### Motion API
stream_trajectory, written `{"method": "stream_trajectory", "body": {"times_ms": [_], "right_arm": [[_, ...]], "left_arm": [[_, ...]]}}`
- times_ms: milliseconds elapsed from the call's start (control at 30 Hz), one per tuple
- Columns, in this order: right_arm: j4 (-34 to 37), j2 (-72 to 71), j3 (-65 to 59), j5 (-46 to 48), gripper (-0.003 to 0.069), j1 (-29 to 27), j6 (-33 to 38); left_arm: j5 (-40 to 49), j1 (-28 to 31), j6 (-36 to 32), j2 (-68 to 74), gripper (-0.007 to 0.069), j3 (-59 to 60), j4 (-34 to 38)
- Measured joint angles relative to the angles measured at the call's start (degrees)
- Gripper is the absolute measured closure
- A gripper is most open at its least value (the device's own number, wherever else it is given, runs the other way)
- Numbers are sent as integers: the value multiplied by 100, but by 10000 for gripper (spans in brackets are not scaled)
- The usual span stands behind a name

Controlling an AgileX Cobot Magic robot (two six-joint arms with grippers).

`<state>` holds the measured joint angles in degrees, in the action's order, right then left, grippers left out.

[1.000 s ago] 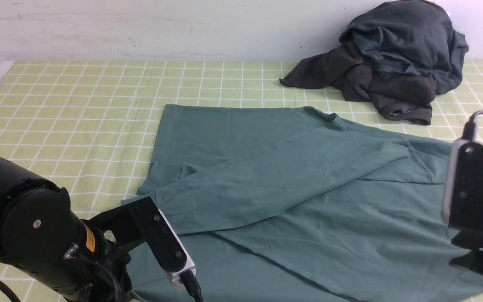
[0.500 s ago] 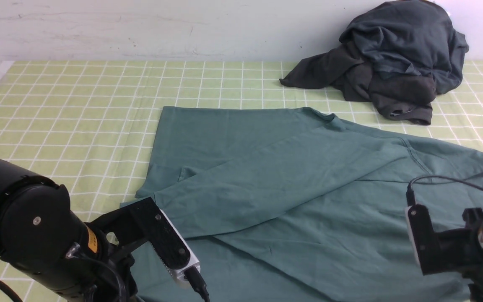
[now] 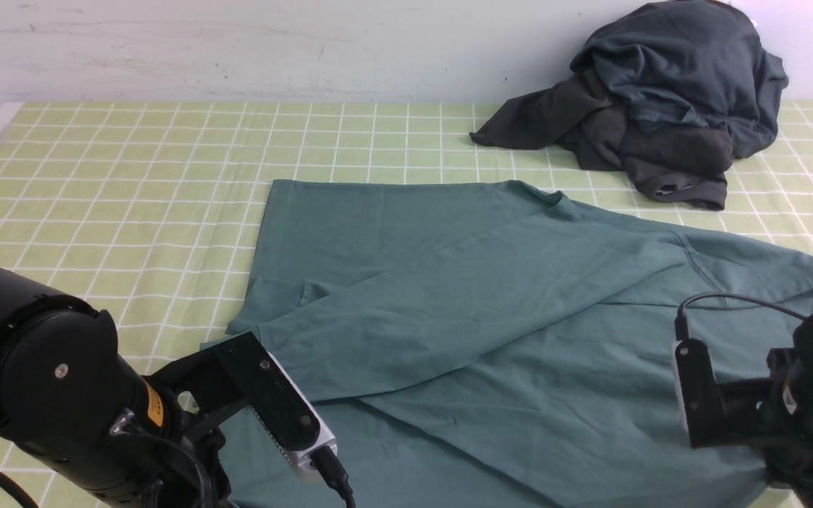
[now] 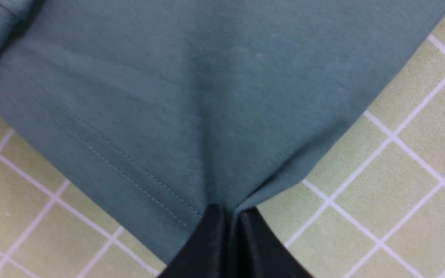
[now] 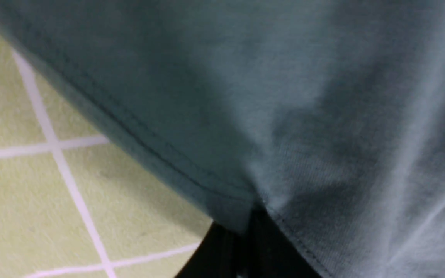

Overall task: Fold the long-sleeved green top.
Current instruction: Use both arms simultaneously to clamp the lower edge of the clothing fabric, then use both arms to drag the lower edge of the fabric forward and fold it over the upper edge

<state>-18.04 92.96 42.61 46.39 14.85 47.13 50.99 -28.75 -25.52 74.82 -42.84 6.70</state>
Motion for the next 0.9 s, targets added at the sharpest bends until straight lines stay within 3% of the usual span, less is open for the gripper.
{"method": "stream_trajectory", "body": {"times_ms": [100, 267, 467, 633, 900], "right_arm": [[501, -75, 126, 311, 649, 0, -809], [684, -113, 695, 1301, 649, 0, -1707], [732, -113, 1532, 1712, 649, -66, -1853], [752, 91, 2543, 943, 649, -497, -1871], [698, 1415, 3958, -814, 649, -861, -1824]], "left_arm": [[348, 0, 85, 0, 615, -92, -19], [712, 0, 498, 0, 615, -638, -153], [373, 243, 1179, 0, 615, -1350, -405], [-328, 1022, 1897, 449, 615, -2287, -586], [-991, 1638, 2044, 2622, 615, -4402, -586]]}}
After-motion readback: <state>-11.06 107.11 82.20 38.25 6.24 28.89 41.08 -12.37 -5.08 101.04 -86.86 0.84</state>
